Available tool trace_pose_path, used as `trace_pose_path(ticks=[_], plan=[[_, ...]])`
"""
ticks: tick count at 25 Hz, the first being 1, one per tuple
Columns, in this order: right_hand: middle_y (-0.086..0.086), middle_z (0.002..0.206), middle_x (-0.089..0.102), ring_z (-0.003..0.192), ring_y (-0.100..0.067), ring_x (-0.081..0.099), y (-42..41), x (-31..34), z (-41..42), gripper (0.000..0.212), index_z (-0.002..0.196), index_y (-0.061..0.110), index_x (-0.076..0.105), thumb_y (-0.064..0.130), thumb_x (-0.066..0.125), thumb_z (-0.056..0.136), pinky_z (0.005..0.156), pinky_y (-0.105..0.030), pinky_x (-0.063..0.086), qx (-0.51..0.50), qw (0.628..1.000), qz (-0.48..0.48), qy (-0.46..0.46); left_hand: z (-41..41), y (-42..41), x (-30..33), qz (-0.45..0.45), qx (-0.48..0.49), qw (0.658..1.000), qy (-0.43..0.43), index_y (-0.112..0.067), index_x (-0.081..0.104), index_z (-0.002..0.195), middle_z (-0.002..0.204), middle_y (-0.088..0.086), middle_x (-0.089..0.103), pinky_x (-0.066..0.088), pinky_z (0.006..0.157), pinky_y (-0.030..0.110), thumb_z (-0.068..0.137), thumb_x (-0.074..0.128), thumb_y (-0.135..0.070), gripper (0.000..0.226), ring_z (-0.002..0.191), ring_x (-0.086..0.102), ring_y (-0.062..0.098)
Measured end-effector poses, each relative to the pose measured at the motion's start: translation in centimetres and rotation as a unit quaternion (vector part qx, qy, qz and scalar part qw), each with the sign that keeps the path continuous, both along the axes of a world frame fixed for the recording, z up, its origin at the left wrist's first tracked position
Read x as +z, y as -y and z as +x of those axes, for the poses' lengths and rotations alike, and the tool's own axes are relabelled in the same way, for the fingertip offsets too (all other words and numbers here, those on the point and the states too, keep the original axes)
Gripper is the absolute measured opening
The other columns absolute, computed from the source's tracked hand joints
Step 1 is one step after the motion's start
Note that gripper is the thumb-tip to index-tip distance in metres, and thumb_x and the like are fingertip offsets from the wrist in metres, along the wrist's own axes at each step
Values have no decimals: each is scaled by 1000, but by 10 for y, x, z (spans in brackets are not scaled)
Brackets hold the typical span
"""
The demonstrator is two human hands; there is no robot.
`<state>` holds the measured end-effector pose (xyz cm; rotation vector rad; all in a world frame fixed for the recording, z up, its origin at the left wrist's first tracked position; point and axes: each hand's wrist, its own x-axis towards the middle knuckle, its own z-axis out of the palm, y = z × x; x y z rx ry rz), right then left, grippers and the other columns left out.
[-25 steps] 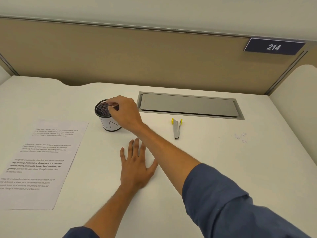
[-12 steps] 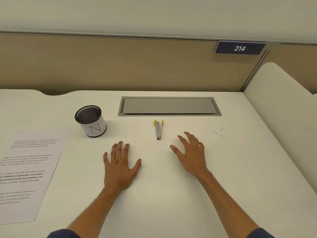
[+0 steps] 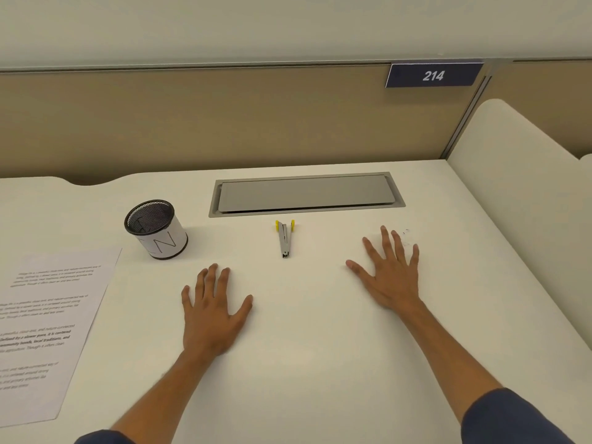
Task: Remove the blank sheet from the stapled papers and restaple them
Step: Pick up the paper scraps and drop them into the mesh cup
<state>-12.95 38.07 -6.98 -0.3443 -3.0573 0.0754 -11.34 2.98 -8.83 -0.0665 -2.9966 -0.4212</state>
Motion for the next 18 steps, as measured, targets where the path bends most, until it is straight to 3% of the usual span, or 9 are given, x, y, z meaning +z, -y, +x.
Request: trace_pose_path(ticks=[4, 8, 13, 18], plan=[[1, 162, 0, 149, -19, -5, -18, 1, -2, 87, 150, 35, 24, 83, 5, 80, 116, -55, -5, -39, 999, -1, -2, -1, 0, 0, -2, 1, 1000, 0, -23, 31, 148, 160, 0, 21, 5, 118, 48, 82, 21, -72, 83, 149, 10, 18], [3, 162, 2, 149, -16, -2, -9, 4, -13, 87, 151, 35, 22, 83, 6, 80, 117, -55, -5, 32, 999, -8, 6, -1, 0, -1, -4, 2, 1000, 1, -22, 31, 148, 160, 0, 22, 6, 118, 49, 82, 22, -72, 83, 148, 11, 19], [2, 162, 9, 149, -16, 2, -20, 2, -14, 94, 151, 22, 24, 82, 7, 81, 117, -52, -4, -23, 1000, -20, 1, 0, 0, -1, -1, 1, 1000, 2, -23, 31, 148, 160, 0, 21, 6, 119, 49, 81, 22, -73, 84, 149, 11, 18], [-4, 160, 18, 147, -17, 14, -60, 9, -11, 89, 152, 8, 17, 70, 26, 89, 121, -46, 9, -49, 988, -142, -30, -1, -1, -1, -3, 3, 1000, 4, -23, 31, 148, 161, -1, 21, 6, 119, 48, 81, 21, -72, 84, 149, 10, 18]])
